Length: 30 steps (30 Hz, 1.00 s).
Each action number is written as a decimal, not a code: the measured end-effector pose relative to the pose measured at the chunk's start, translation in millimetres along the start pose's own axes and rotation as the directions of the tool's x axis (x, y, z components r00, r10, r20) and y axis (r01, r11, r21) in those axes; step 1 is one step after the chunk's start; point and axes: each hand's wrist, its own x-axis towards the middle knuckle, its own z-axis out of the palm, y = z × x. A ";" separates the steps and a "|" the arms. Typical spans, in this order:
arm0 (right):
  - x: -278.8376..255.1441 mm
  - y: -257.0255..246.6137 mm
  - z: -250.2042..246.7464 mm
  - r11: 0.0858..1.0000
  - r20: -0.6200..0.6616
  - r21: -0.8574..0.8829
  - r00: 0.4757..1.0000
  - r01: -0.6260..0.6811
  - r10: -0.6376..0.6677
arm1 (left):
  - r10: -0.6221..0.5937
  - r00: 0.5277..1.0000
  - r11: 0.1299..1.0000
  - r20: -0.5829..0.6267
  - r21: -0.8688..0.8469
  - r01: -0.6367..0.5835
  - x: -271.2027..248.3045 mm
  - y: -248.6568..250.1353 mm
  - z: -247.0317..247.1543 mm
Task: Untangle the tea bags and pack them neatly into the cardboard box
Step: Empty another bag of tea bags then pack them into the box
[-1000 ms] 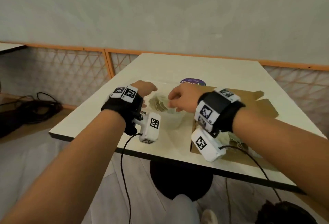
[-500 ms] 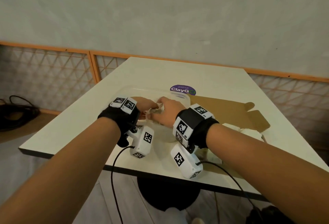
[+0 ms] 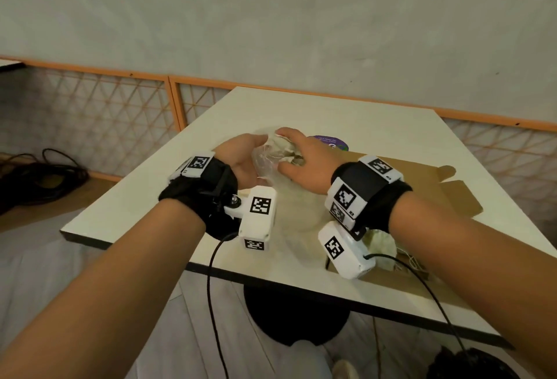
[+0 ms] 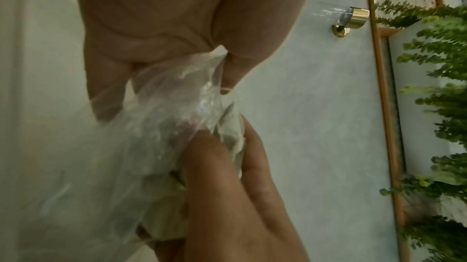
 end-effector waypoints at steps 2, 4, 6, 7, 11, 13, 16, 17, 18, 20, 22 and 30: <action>1.0 -1.3 0.1 0.988 -0.018 0.154 1.000 0.010 -0.007 | 0.006 0.998 0.997 0.056 -0.074 -0.001 -4.3 -0.9 2.2; 1.7 -1.4 -1.6 0.939 -0.080 0.343 0.997 0.015 0.013 | 0.010 0.995 0.984 0.094 -0.176 0.007 -8.0 -0.8 1.8; 4.1 1.7 -5.7 0.931 -0.127 0.363 0.992 0.025 0.023 | 0.010 0.993 0.975 0.115 -0.224 0.016 -10.9 -1.5 0.0; 5.9 4.1 -7.4 0.932 -0.130 0.363 0.991 0.016 0.033 | 0.008 0.993 0.977 0.119 -0.213 0.017 -9.2 -1.9 -2.0; 9.5 5.8 -15.4 0.856 -0.121 0.514 0.984 -0.051 0.132 | -0.027 0.984 0.980 0.176 -0.191 0.061 -11.0 -5.4 -7.5; 10.2 4.0 -18.1 0.871 -0.067 0.484 0.989 -0.083 0.131 | -0.037 0.975 0.978 0.218 -0.192 0.080 -12.2 -5.8 -8.7; 10.4 2.5 -21.2 0.940 0.043 0.329 0.996 -0.091 0.081 | 0.003 0.991 0.970 0.136 -0.239 0.030 -13.2 -4.9 -4.8; 11.3 3.1 -22.6 0.945 0.054 0.317 0.996 -0.079 0.065 | 0.040 0.994 0.971 0.100 -0.237 -0.016 -11.2 -5.4 -3.7; 11.4 3.4 -24.7 0.945 0.058 0.320 0.997 -0.063 0.047 | 0.075 0.993 0.969 0.088 -0.243 -0.052 -11.1 -6.4 -1.6; 11.9 4.2 -28.8 0.957 0.048 0.288 0.999 -0.032 0.019 | 0.117 0.988 0.969 0.104 -0.229 -0.091 -13.2 -8.2 5.0; 13.9 7.4 -32.1 0.975 0.023 0.222 1.000 -0.013 0.009 | 0.125 0.987 0.970 0.103 -0.223 -0.100 -13.4 -10.1 9.9; 17.2 6.0 -39.7 0.781 -0.053 0.621 0.989 -0.075 0.137 | 0.144 0.986 0.948 -0.078 -0.276 -0.160 -4.1 -16.0 12.3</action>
